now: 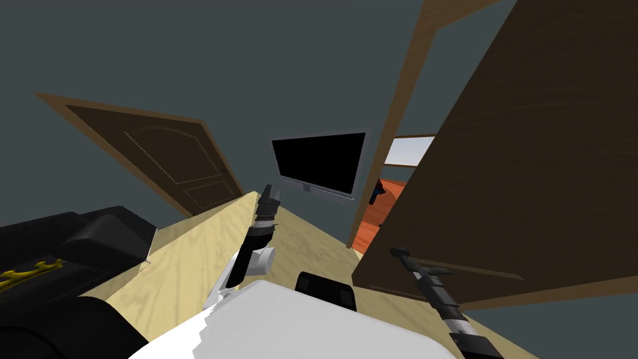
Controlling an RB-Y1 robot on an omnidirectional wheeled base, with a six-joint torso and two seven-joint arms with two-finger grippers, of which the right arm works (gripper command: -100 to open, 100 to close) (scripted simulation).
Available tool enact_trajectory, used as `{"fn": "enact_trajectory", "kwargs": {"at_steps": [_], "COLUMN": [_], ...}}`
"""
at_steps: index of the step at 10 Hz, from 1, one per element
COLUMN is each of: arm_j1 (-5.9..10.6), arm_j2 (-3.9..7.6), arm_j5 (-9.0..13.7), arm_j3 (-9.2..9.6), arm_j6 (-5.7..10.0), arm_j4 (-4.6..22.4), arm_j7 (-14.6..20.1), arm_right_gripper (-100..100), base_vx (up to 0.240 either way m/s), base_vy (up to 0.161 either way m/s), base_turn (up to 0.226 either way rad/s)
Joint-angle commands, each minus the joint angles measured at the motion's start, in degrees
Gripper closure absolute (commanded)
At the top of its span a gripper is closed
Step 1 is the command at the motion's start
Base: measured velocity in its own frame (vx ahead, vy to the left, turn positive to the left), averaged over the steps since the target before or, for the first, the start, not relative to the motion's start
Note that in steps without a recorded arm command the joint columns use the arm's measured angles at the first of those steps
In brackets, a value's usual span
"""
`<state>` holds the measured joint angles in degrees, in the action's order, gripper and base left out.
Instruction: Pull the door open
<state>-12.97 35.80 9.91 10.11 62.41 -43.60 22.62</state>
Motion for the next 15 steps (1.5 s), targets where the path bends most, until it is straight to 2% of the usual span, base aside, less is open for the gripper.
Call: {"fn": "enact_trajectory", "kwargs": {"at_steps": [1,2,3,4,11,12,15], "arm_j1": [-0.72,-1.28,-0.95,-1.32,-2.12,-2.09,-1.78], "arm_j2": [0.79,1.26,0.75,0.97,2.11,1.76,1.91], "arm_j5": [0.3,0.4,0.2,0.2,0.3,0.1,0.0], "arm_j3": [0.06,0.29,0.46,0.70,1.23,1.48,1.80], "arm_j6": [1.69,2.88,2.07,3.19,7.82,7.38,8.25], "arm_j4": [0.8,1.2,0.9,1.5,4.5,4.2,5.3], "arm_j7": [0.3,0.6,0.5,0.8,1.6,1.7,2.0], "arm_right_gripper": [100,100,100,100,100,100,100], "base_vx": [-0.205,-0.222,-0.104,-0.172,-0.261,-0.101,-0.173], "base_vy": [-0.077,-0.063,-0.026,-0.071,-0.099,-0.029,-0.067], "base_turn": [0.153,0.194,0.037,0.188,0.211,0.030,0.159]}}
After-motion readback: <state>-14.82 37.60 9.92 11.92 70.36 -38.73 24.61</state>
